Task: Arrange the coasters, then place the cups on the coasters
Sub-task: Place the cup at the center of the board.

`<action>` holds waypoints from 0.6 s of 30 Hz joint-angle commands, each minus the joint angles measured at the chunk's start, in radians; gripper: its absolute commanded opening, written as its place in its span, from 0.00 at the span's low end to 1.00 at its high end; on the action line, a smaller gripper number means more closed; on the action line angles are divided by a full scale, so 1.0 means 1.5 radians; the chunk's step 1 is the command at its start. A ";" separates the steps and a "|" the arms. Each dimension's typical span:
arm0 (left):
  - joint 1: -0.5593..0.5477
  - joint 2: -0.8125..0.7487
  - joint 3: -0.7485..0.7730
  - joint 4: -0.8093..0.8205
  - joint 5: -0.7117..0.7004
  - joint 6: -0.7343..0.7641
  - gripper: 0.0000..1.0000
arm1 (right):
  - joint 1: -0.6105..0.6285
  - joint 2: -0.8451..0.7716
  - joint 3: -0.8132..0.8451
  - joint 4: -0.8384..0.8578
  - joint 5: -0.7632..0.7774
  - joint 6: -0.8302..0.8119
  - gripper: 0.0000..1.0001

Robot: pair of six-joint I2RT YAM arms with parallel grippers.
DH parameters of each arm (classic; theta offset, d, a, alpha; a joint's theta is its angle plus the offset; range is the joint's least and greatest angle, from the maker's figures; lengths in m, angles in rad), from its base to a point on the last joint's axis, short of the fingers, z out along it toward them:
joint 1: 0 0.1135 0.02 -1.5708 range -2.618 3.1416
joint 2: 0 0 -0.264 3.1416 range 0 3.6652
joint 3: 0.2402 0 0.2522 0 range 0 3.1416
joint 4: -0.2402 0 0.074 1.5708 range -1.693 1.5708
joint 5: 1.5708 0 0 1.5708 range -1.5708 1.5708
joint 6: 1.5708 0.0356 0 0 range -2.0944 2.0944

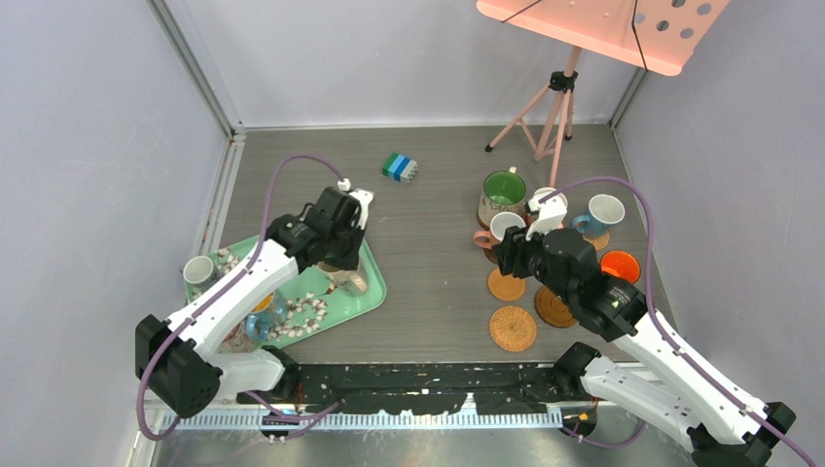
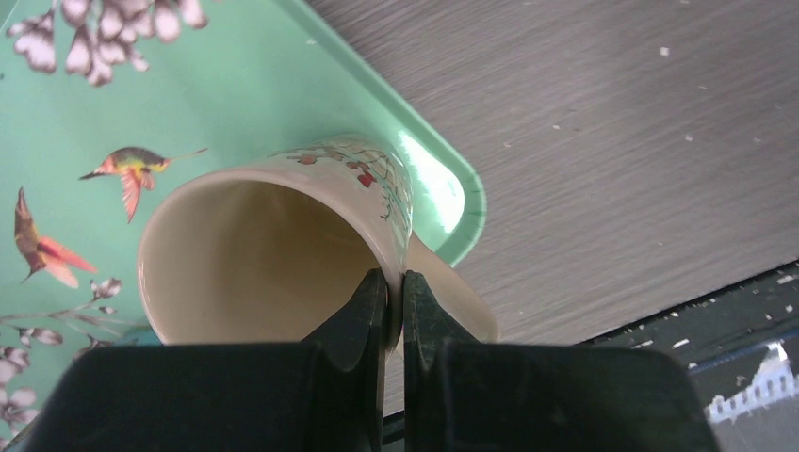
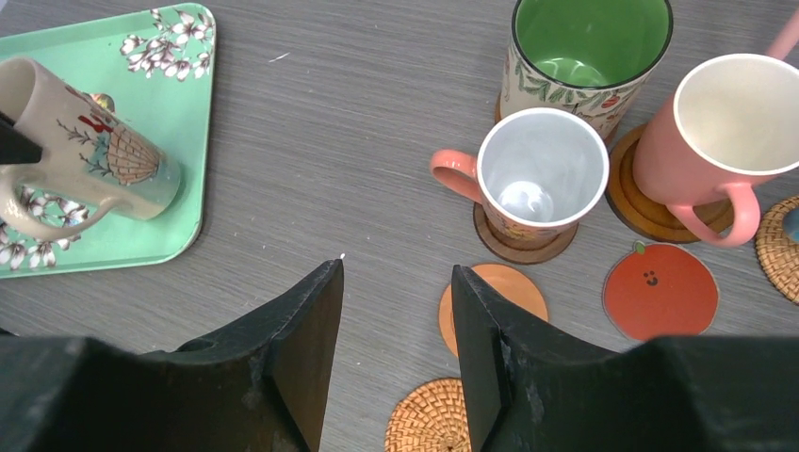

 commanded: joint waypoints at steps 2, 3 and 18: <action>-0.061 -0.013 0.092 0.030 -0.003 0.028 0.00 | 0.004 -0.005 0.039 0.016 0.035 -0.001 0.53; -0.077 -0.007 0.101 0.030 -0.004 0.030 0.00 | 0.004 -0.006 0.039 0.016 0.038 -0.002 0.53; -0.255 0.160 0.203 0.054 -0.059 0.050 0.00 | 0.004 -0.047 0.010 0.007 0.071 -0.017 0.53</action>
